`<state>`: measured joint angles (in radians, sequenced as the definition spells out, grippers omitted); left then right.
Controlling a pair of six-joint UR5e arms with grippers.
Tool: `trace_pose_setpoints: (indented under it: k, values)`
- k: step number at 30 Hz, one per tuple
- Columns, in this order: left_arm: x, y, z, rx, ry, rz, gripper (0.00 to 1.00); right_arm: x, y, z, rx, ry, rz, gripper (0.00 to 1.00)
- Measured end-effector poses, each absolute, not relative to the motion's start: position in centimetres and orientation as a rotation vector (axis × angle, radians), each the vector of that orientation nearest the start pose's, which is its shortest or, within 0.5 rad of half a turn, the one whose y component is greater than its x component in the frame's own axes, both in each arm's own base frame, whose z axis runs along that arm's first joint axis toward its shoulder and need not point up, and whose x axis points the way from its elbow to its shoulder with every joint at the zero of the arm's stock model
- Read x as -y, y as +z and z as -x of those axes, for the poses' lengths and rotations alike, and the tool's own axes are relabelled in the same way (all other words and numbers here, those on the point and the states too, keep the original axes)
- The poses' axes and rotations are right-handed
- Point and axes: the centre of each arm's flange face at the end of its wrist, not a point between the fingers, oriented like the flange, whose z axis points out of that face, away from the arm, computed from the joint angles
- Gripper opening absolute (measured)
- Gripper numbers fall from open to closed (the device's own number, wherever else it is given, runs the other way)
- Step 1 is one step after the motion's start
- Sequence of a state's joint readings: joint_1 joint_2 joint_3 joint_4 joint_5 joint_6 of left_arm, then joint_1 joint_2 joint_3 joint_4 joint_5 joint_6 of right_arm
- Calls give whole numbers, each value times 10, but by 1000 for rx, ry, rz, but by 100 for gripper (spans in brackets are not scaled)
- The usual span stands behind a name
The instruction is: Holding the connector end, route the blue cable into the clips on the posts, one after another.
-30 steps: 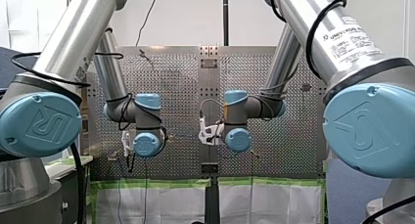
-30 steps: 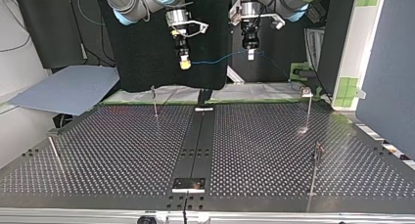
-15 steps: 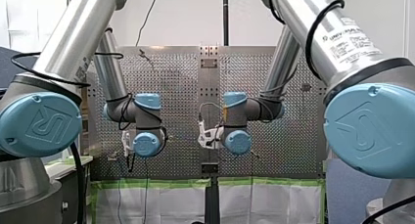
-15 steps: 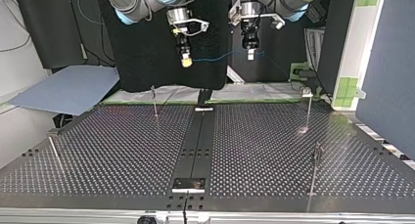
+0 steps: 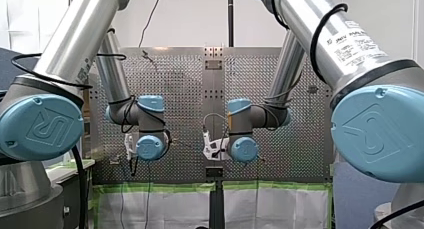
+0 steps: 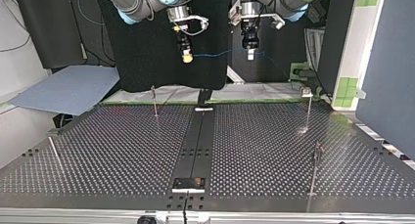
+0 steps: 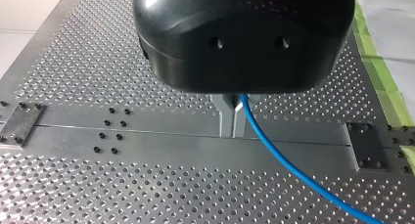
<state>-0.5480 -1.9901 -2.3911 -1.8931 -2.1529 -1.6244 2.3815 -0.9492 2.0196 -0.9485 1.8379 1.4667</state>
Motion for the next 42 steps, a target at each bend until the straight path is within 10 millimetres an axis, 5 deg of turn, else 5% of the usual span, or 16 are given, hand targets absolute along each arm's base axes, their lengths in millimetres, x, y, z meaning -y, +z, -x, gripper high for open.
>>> trace_pose_setpoints:
  k: [33,42]
  values:
    - [254,81,-278,-1640,67,91,0,281,52,-447,837,1406,-1738,0]
    - [253,109,-281,-1638,19,93,0,283,88,-450,859,1453,-1735,0]
